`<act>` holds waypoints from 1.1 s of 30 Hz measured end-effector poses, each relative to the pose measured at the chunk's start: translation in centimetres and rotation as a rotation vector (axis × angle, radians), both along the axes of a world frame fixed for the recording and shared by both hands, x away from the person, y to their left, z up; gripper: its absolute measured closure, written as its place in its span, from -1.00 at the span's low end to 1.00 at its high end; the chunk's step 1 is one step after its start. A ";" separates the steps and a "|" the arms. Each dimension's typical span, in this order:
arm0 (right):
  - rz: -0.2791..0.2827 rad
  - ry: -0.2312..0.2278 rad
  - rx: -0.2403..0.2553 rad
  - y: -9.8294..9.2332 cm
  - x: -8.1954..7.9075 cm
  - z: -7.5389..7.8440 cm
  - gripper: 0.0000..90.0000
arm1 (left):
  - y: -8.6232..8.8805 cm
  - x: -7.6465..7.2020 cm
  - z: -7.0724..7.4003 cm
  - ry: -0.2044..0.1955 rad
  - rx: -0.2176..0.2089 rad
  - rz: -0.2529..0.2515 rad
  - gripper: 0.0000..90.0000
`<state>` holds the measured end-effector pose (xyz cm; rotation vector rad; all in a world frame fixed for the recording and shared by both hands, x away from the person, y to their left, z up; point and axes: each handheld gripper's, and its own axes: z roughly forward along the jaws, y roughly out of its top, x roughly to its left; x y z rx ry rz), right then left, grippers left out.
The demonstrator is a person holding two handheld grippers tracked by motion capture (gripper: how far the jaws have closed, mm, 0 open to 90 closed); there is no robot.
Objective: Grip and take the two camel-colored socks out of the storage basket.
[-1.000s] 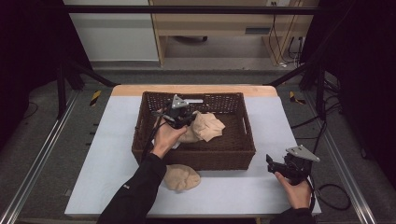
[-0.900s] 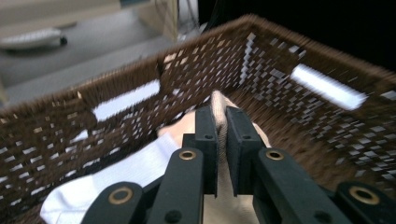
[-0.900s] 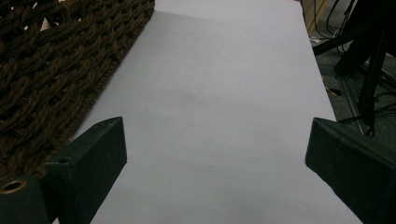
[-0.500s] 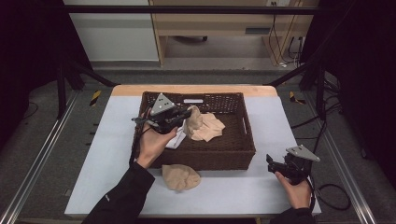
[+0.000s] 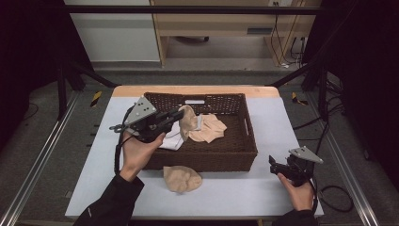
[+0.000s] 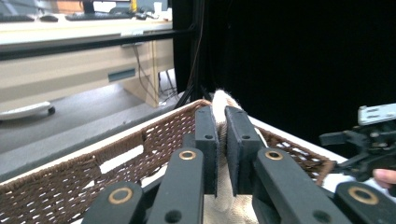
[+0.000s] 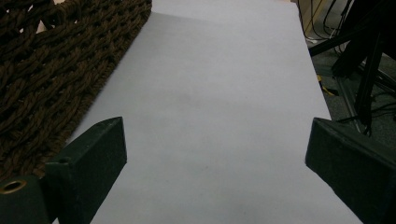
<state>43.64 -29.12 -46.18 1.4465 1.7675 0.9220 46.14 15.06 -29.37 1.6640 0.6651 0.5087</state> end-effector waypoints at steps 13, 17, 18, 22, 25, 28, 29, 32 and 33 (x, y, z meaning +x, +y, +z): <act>-0.002 0.002 -0.002 0.0 -0.1 0.0 -0.87 | 2.2 -5.1 0.4 -0.030 -0.028 -0.067 0.86; 0.003 0.004 -0.006 0.0 -0.1 0.0 -0.87 | 2.7 -6.3 -0.4 -0.020 -0.012 -0.088 0.86; 0.002 0.005 -0.005 0.0 -0.1 0.0 -0.87 | 2.8 -6.6 -0.6 -0.017 -0.010 -0.092 0.86; 0.003 0.005 -0.007 0.1 -0.1 0.0 -0.87 | 3.3 -7.7 -1.4 -0.002 -0.001 -0.101 0.86; 0.003 0.006 -0.006 0.1 -0.1 0.0 -0.87 | 3.5 -8.4 -2.4 0.018 0.012 -0.110 0.86; 0.003 0.009 -0.007 0.1 -0.1 0.0 -0.87 | 3.6 -8.8 -3.7 0.047 0.036 -0.116 0.86; 0.005 0.008 -0.010 0.1 -0.1 0.0 -0.87 | 3.6 -8.9 -4.1 0.060 0.044 -0.119 0.86; 0.004 0.009 -0.011 0.1 -0.1 0.0 -0.87 | 3.4 -8.9 -5.7 0.095 0.063 -0.124 0.86; 0.004 0.008 -0.010 0.1 -0.1 0.0 -0.87 | 3.4 -8.8 -6.2 0.110 0.070 -0.126 0.86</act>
